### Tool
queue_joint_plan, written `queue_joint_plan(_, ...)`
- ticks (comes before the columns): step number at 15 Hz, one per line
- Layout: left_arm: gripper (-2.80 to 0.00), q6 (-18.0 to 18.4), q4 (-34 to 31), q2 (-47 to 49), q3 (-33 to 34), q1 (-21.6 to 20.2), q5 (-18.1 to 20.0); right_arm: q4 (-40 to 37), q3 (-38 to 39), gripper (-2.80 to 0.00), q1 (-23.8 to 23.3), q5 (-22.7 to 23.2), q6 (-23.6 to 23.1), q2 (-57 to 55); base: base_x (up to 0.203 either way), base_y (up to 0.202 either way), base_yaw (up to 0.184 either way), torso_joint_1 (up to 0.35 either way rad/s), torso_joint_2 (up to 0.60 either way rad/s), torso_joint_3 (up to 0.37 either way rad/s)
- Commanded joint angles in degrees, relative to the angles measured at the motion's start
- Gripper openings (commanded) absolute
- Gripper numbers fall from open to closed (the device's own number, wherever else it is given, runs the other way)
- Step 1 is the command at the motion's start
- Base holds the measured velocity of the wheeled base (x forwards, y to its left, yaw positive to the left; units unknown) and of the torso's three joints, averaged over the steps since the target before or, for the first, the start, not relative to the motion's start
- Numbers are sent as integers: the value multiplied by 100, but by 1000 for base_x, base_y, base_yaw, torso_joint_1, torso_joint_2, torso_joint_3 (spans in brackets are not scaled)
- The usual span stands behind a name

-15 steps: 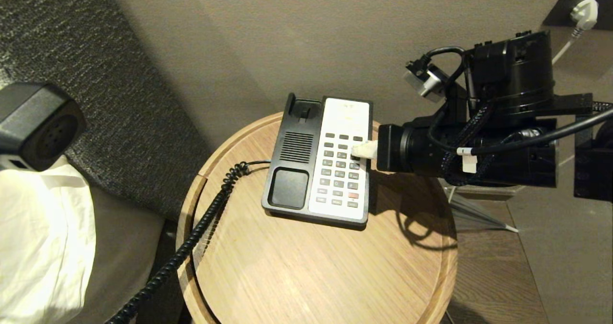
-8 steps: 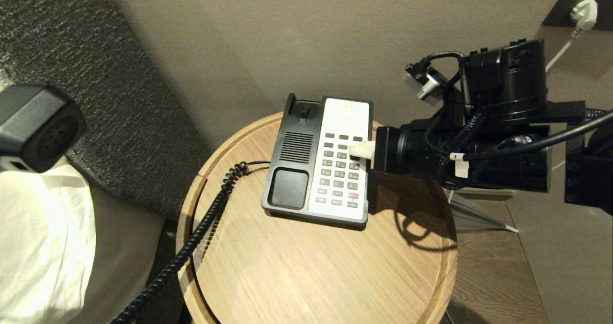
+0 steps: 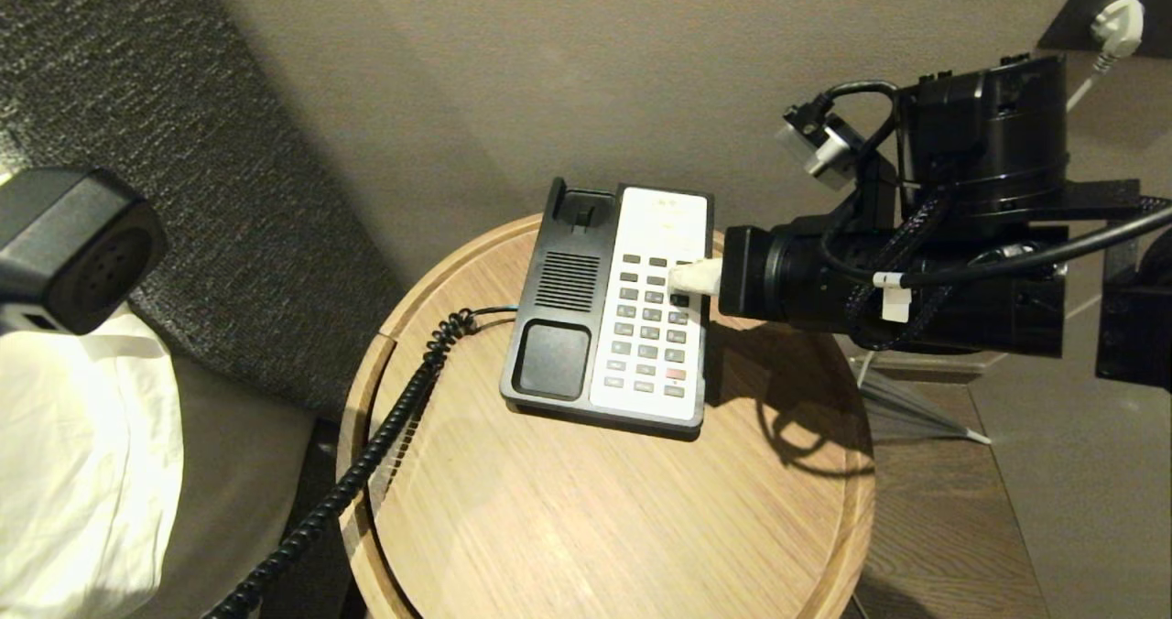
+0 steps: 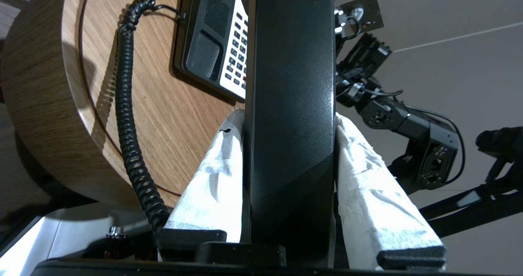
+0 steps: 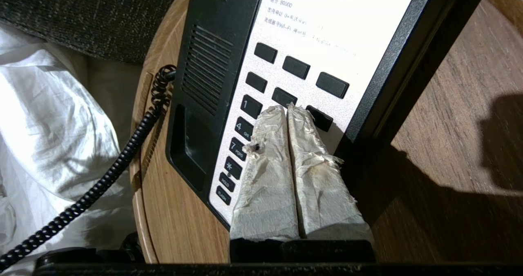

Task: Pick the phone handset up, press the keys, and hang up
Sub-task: Dial the number

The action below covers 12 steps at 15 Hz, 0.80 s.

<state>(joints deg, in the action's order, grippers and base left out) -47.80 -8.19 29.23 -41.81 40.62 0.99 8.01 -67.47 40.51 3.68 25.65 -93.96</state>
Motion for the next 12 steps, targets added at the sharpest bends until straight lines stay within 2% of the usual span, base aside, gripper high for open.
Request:
queue_joint_plan(1,-280,-27,-8,-5,24,-1,-2,8,25,-280,1,3,28,80,0,0,0,0,0,0)
queue_joint_plan(12,-280,-27,-8,-5,85,-1,-1,8,276,-280,1,10,20,54,0,0,0,0,0,0)
